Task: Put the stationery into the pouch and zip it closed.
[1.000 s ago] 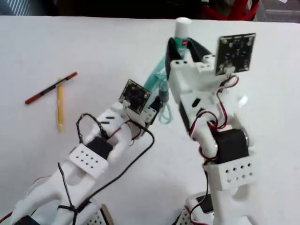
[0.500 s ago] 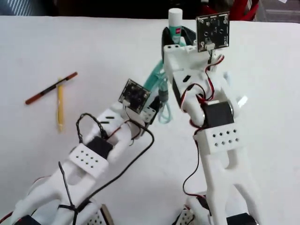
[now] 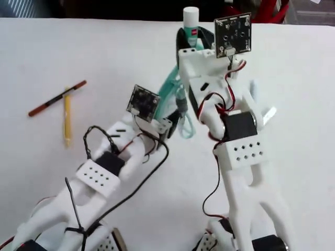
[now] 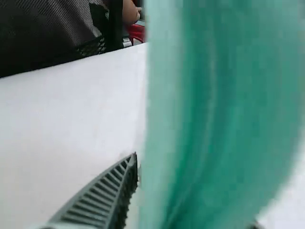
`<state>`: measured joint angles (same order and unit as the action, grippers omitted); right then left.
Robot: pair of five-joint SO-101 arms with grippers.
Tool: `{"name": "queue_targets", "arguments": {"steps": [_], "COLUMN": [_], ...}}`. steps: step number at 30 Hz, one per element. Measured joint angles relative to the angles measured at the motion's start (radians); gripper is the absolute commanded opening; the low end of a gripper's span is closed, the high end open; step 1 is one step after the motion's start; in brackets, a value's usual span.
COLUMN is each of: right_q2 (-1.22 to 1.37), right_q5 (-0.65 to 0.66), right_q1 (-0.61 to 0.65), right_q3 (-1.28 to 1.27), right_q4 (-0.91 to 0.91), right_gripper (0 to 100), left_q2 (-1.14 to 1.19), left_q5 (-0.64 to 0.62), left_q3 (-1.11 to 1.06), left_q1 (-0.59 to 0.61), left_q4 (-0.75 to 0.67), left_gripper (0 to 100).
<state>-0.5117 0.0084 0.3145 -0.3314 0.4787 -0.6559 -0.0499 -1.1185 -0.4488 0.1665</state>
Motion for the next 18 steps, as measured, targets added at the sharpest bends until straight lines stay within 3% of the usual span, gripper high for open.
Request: {"name": "queue_targets", "arguments": {"steps": [7,18], "right_q2": [0.058,0.061], "right_q5": [0.0,0.0], "right_q1": [0.0,0.06], "right_q3": [0.0,-0.032], "right_q4": [-0.003,0.005], "right_gripper": [1.8,1.8], "left_q2": [-0.058,-0.316], "left_q5": [-0.055,-0.055], "left_q3": [0.0,-0.094], "left_q1": [0.026,0.071], "left_q4": [0.092,0.095], "left_gripper": [22,22]}}
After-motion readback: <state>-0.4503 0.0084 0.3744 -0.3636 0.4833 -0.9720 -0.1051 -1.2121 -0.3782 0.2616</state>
